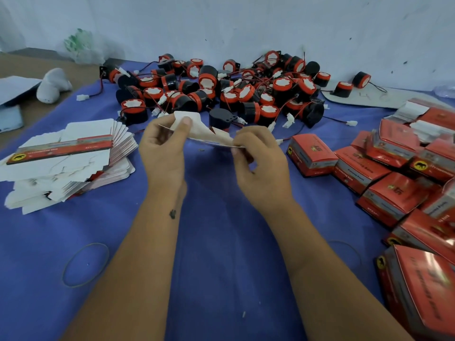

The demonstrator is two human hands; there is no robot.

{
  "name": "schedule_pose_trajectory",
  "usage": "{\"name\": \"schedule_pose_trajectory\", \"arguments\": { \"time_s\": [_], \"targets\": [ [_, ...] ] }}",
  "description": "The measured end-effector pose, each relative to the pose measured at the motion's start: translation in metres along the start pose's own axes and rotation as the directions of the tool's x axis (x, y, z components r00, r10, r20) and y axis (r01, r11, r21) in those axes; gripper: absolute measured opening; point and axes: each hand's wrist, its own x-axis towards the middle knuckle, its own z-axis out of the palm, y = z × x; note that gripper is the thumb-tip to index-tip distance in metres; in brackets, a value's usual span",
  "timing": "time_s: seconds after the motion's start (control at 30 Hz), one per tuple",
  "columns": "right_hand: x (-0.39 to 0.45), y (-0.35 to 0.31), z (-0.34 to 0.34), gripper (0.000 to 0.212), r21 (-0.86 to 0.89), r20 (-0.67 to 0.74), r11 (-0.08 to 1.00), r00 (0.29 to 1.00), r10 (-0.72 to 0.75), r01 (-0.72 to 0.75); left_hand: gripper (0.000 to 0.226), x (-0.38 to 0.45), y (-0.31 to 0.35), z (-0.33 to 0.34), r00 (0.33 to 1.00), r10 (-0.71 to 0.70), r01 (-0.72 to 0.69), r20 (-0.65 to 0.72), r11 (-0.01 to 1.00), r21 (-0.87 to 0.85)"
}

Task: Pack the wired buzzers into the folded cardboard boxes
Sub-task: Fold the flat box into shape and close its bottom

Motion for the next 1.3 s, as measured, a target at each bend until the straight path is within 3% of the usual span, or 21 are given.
{"name": "schedule_pose_trajectory", "arguments": {
  "time_s": [0.1,0.23,0.37,0.43,0.57,0.67,0.8,0.97,1.13,1.23,1.3],
  "targets": [
    [0.002,-0.003,0.003,0.008,-0.095,0.009,0.994,0.999,-0.052,0.052,0.008,0.002,0.002,-0.002,0.999,-0.023,0.024,0.031,0.999,-0.04],
    [0.002,-0.005,0.007,0.007,-0.077,0.044,0.996,0.998,-0.045,0.049,0.03,-0.004,0.006,0.004,0.966,-0.071,0.085,0.247,0.995,-0.045],
    [0.008,-0.01,0.003,0.009,0.204,0.0,0.957,0.978,0.208,-0.204,0.054,-0.009,0.01,0.005,0.909,-0.09,0.154,0.408,0.98,-0.127],
    [0.012,-0.009,0.001,0.011,0.349,-0.03,0.882,0.937,0.348,-0.316,0.05,-0.009,0.013,0.006,0.9,-0.084,0.147,0.429,0.982,-0.115],
    [0.012,-0.006,-0.005,0.029,0.48,-0.022,0.769,0.871,0.492,-0.422,0.036,-0.013,0.013,0.014,0.876,0.046,-0.091,0.481,0.993,0.072],
    [0.012,-0.008,-0.006,0.034,0.507,-0.018,0.779,0.898,0.439,-0.37,0.028,-0.017,0.014,0.017,0.864,0.147,-0.215,0.482,0.973,0.088],
    [0.009,-0.016,0.002,0.043,0.431,-0.067,0.873,0.956,0.285,-0.23,0.028,-0.019,0.02,0.018,0.875,0.29,-0.344,0.388,0.936,0.074],
    [0.005,-0.019,0.006,0.059,0.364,-0.043,0.89,0.949,0.311,-0.276,0.032,-0.023,0.018,0.018,0.882,0.22,-0.285,0.417,0.953,0.099],
    [0.011,-0.019,0.003,0.075,0.613,0.05,0.682,0.881,0.47,-0.399,0.027,-0.022,0.023,0.02,0.854,0.178,-0.204,0.489,0.979,-0.001],
    [0.013,-0.018,0.002,0.051,0.673,0.202,0.498,0.784,0.587,-0.547,0.025,-0.022,0.021,0.021,0.847,0.141,-0.149,0.512,0.988,-0.026],
    [0.013,-0.015,0.001,0.028,0.727,0.252,0.409,0.768,0.589,-0.552,0.025,-0.023,0.02,0.021,0.866,0.098,-0.085,0.491,0.995,-0.049]
  ]
}}
